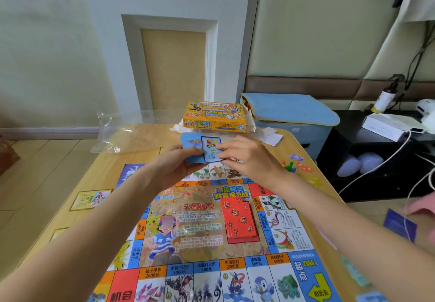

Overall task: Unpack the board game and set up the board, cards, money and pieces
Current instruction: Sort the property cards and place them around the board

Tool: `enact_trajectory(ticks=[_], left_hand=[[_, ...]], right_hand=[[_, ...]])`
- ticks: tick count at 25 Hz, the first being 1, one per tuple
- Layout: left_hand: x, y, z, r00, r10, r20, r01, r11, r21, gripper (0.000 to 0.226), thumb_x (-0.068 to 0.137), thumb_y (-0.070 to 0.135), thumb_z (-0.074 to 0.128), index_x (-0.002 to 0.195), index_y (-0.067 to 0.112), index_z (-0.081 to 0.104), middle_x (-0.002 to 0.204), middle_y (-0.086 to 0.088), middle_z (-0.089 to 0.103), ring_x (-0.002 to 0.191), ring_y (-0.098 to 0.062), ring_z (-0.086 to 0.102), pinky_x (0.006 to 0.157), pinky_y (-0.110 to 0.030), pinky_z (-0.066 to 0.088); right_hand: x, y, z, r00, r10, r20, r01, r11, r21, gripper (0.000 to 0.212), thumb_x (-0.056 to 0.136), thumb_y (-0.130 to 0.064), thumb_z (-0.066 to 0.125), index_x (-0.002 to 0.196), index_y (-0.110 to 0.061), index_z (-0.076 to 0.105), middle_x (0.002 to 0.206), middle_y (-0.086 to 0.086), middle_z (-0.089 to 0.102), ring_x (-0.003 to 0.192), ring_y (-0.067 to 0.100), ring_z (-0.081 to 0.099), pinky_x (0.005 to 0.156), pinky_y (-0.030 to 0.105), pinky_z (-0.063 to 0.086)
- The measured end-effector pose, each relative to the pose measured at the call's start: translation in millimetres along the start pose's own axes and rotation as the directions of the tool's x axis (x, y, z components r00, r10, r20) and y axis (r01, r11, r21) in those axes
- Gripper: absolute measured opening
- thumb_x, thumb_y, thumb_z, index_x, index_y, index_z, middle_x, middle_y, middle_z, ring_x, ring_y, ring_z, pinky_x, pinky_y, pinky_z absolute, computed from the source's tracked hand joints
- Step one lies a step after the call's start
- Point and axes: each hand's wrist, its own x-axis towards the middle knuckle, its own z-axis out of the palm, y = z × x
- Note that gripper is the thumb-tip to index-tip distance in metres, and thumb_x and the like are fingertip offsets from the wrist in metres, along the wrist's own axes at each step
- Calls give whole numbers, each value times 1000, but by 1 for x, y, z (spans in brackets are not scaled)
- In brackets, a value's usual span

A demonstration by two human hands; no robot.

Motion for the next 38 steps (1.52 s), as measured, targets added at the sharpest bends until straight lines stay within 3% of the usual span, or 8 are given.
enact_trajectory(ticks=[2, 5, 7, 10, 14, 22, 28, 38], left_hand=[[-1, -2, -1, 1000, 6, -24, -5, 999, 52, 13, 92, -1, 48, 94, 4, 60, 86, -10, 68, 68, -15, 69, 57, -18, 56], [-1, -5, 1, 995, 33, -94, -13, 978, 207, 12, 90, -1, 52, 92, 10, 57, 89, -6, 64, 75, -14, 64, 52, -16, 53], [1, -4, 5, 991, 73, -111, -43, 966, 256, 13, 90, 0, 53, 90, 12, 54, 90, -5, 62, 80, -14, 62, 55, -16, 54], [7, -1, 7, 987, 116, -115, -80, 958, 274, 15, 89, 0, 54, 88, 15, 54, 93, -6, 63, 84, -15, 62, 64, -19, 56], [16, 6, 6, 978, 168, -124, -110, 921, 374, 16, 88, -2, 55, 91, 13, 57, 93, -6, 62, 78, -13, 62, 57, -16, 56], [10, 16, -26, 979, 105, -174, -68, 976, 207, 27, 87, -6, 54, 112, 4, 52, 91, -8, 64, 65, -12, 68, 54, -19, 55], [-20, 39, -72, 954, 181, -237, -89, 932, 352, 17, 86, -2, 58, 90, 14, 59, 89, -8, 65, 62, -8, 67, 65, -23, 56], [-92, 42, -167, 913, 30, -407, 232, 781, 580, 27, 82, -7, 62, 104, 6, 57, 100, -12, 66, 83, -21, 66, 66, -26, 57]], right_hand=[[-1, 0, -4, 999, -5, 48, 4, 1000, 14, 17, 74, -17, 69, 86, -7, 76, 97, 5, 72, 86, 16, 58, 72, 27, 51], [7, -12, -14, 955, 262, 139, -289, 930, 230, 19, 83, -23, 69, 94, -9, 74, 112, 3, 64, 88, 3, 50, 76, 13, 45], [19, -12, -20, 830, 518, 207, -557, 745, 367, 24, 89, -21, 62, 111, -13, 66, 122, 1, 57, 92, 6, 56, 74, 7, 45], [28, -9, -20, 634, 687, 357, -735, 390, 555, 25, 93, -11, 54, 117, -17, 56, 112, 8, 61, 80, 14, 64, 73, 25, 55], [40, -10, -18, 666, 658, 352, -719, 441, 537, 27, 88, 2, 58, 112, -10, 60, 79, 5, 61, 44, -1, 54, 51, 15, 49], [51, -10, -8, 568, 750, 338, -674, 188, 715, 29, 89, 9, 52, 115, -4, 54, 77, 9, 57, 70, 19, 63, 60, 24, 57], [89, -51, 37, 657, 682, 320, -698, 391, 600, 25, 81, -1, 69, 76, -16, 49, 62, 3, 57, 53, 14, 54, 49, 25, 46], [106, -117, 96, 573, 498, 651, -818, 299, 492, 18, 75, -2, 75, 67, -13, 63, 68, 4, 62, 62, 10, 55, 55, 16, 46]])
